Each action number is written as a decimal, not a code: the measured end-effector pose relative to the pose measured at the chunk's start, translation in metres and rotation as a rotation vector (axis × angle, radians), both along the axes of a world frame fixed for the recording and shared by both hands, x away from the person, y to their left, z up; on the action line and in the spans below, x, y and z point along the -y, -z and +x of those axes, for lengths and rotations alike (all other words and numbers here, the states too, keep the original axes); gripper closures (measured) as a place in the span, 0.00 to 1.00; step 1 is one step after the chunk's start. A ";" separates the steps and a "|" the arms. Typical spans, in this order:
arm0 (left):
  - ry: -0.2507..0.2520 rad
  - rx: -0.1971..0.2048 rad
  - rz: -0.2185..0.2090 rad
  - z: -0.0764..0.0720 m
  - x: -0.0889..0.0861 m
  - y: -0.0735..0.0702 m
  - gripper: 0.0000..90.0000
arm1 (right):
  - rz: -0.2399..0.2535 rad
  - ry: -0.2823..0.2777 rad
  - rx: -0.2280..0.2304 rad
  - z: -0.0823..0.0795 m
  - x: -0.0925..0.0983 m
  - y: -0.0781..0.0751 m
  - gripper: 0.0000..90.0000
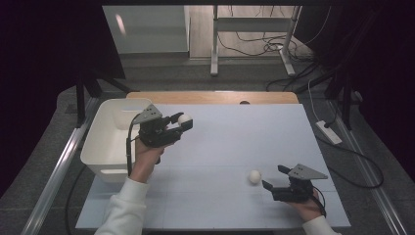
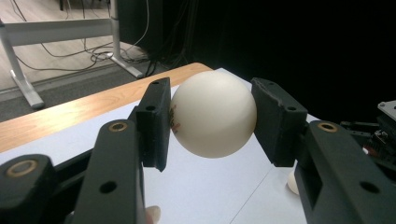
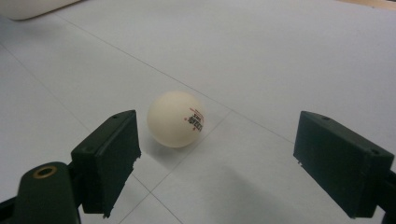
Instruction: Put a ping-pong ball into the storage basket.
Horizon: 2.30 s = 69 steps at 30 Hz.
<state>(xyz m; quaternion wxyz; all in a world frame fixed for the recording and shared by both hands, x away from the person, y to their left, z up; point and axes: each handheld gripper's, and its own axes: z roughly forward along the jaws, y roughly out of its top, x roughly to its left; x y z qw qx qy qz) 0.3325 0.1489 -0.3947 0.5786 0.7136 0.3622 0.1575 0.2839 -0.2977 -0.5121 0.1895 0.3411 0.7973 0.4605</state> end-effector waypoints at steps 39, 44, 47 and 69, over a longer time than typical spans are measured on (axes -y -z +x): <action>-0.090 0.026 -0.001 -0.002 -0.032 -0.016 0.57 | 0.002 -0.002 0.003 0.000 0.000 0.000 0.16; -0.107 0.029 -0.002 -0.004 -0.039 -0.018 0.57 | 0.002 -0.001 0.003 0.000 0.000 0.000 0.16; -0.117 0.031 -0.003 -0.005 -0.042 -0.020 0.57 | 0.002 -0.001 0.004 0.000 0.000 0.000 0.16; -0.183 0.017 0.015 -0.008 -0.062 -0.023 0.57 | 0.001 0.002 0.005 0.000 0.000 -0.001 0.16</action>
